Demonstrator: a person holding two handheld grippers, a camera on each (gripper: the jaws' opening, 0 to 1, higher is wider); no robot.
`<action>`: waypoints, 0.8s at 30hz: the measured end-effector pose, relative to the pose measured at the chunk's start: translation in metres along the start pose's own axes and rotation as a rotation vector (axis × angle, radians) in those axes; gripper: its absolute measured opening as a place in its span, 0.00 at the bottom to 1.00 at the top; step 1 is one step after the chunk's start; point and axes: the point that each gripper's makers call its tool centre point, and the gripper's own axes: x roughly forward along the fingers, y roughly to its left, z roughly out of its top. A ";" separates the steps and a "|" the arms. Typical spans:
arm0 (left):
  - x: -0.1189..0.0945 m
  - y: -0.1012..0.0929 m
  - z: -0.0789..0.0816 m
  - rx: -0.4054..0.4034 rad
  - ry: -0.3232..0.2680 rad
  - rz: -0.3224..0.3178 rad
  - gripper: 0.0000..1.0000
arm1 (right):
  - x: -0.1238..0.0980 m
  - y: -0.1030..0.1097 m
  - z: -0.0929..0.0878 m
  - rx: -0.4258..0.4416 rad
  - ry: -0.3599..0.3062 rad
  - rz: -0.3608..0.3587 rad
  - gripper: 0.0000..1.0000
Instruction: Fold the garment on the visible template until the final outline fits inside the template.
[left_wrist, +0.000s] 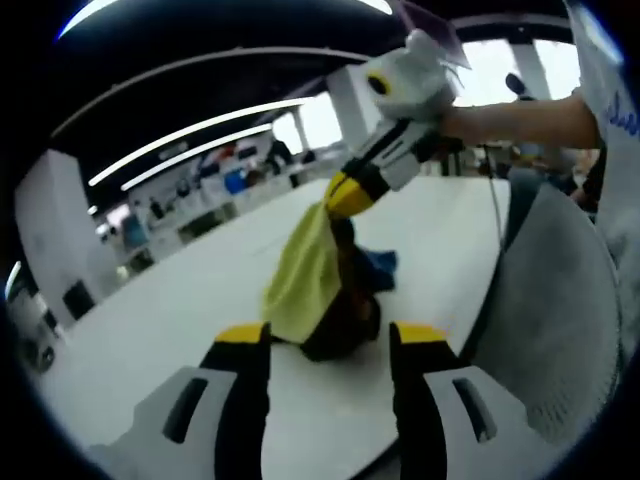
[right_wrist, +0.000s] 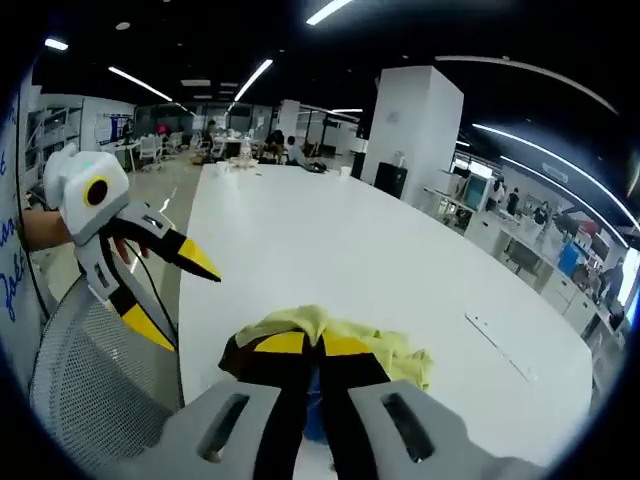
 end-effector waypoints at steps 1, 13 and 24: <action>0.002 0.001 0.000 0.002 0.000 0.010 0.42 | -0.001 0.000 0.004 -0.003 -0.007 -0.007 0.04; 0.016 0.002 0.002 0.151 0.024 0.060 0.26 | -0.009 -0.008 0.034 0.048 -0.065 -0.029 0.04; 0.021 0.004 0.019 0.229 -0.017 0.113 0.17 | -0.012 -0.023 0.051 0.110 -0.109 -0.067 0.04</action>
